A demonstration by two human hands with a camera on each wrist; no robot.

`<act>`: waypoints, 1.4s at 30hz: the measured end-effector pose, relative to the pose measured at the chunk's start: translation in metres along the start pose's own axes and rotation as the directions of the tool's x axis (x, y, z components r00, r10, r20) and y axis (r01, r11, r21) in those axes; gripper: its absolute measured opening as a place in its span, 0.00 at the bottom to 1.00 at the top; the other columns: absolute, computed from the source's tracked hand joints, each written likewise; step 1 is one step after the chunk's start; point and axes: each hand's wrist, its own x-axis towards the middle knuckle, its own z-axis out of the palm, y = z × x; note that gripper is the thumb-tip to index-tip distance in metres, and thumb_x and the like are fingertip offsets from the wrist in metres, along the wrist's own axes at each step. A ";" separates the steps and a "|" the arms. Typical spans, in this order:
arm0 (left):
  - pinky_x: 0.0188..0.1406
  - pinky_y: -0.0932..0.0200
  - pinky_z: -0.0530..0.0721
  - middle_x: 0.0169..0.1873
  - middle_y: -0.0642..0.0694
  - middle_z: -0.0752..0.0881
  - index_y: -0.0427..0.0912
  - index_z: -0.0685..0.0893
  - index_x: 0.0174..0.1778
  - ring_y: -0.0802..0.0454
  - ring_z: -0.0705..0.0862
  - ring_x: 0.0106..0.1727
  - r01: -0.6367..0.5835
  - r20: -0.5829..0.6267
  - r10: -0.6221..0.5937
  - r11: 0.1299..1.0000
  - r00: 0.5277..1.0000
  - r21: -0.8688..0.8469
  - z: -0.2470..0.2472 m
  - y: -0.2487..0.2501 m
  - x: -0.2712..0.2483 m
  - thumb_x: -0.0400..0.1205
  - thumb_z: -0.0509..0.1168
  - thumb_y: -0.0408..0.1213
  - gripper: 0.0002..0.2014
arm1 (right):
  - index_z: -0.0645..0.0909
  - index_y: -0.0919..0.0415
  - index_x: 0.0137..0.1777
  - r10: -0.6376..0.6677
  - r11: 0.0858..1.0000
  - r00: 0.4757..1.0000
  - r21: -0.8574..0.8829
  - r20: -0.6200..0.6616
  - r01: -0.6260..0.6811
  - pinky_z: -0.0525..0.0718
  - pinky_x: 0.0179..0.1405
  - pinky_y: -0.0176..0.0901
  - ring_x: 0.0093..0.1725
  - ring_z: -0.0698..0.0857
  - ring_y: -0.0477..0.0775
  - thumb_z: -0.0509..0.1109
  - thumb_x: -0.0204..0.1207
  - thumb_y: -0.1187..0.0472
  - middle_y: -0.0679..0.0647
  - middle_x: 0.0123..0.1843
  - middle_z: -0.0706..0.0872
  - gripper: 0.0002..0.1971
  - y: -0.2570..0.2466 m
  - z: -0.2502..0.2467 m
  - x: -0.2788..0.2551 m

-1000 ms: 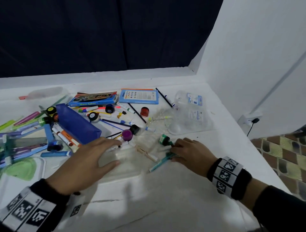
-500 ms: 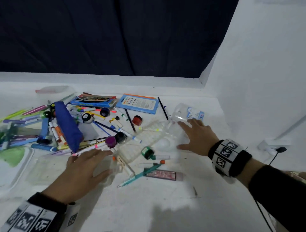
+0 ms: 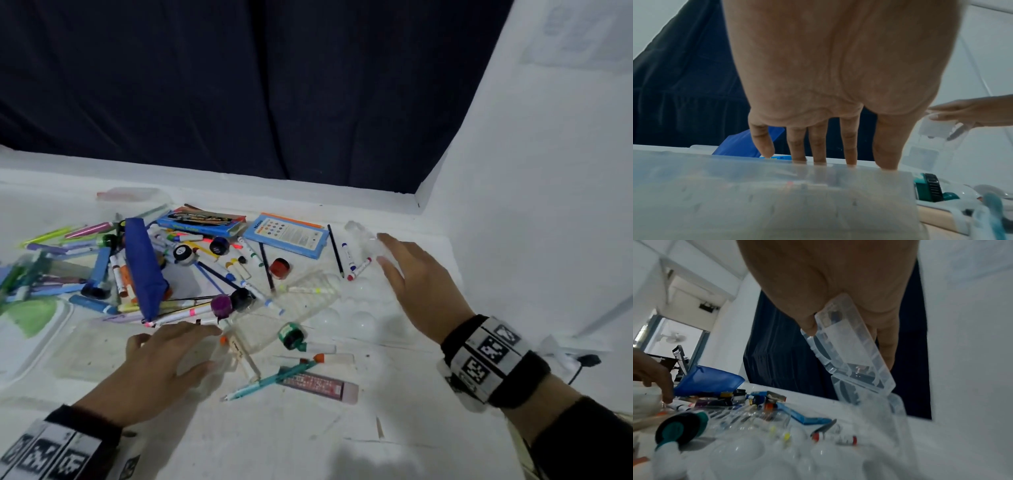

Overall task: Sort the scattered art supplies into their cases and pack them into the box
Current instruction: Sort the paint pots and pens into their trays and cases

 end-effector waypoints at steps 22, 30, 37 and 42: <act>0.42 0.54 0.84 0.51 0.50 0.83 0.64 0.80 0.70 0.50 0.87 0.34 -0.140 -0.007 0.176 0.758 0.984 -0.637 -0.009 0.031 -0.039 0.84 0.65 0.48 0.17 | 0.68 0.36 0.73 0.372 0.300 0.715 0.652 0.592 -0.696 0.78 0.35 0.45 0.36 0.79 0.59 0.59 0.84 0.72 0.71 0.47 0.83 0.29 -0.121 -0.019 -0.114; 0.44 0.74 0.72 0.59 0.62 0.77 0.65 0.77 0.75 0.65 0.76 0.41 -0.357 0.078 0.368 0.926 0.927 -0.120 0.012 0.019 -0.043 0.84 0.67 0.50 0.22 | 0.59 0.34 0.79 0.238 0.927 0.656 0.034 0.717 -0.374 0.87 0.43 0.43 0.35 0.86 0.46 0.69 0.77 0.57 0.47 0.39 0.87 0.35 -0.113 0.002 -0.149; 0.42 0.55 0.78 0.62 0.62 0.84 0.63 0.87 0.61 0.54 0.80 0.54 -0.507 0.034 0.511 0.841 0.859 0.189 0.004 0.011 -0.058 0.79 0.54 0.64 0.23 | 0.51 0.37 0.84 0.172 0.978 0.758 -0.203 0.629 -0.053 0.80 0.52 0.40 0.56 0.77 0.49 0.69 0.79 0.45 0.46 0.59 0.73 0.38 -0.110 0.012 -0.154; 0.42 0.53 0.55 0.69 0.62 0.82 0.59 0.84 0.57 0.52 0.77 0.59 -0.561 0.100 0.565 0.753 0.819 0.343 0.012 0.014 -0.066 0.72 0.75 0.56 0.18 | 0.65 0.41 0.80 0.117 0.960 0.771 -0.271 0.626 0.075 0.82 0.62 0.53 0.72 0.72 0.56 0.73 0.75 0.51 0.50 0.78 0.68 0.34 -0.101 0.017 -0.153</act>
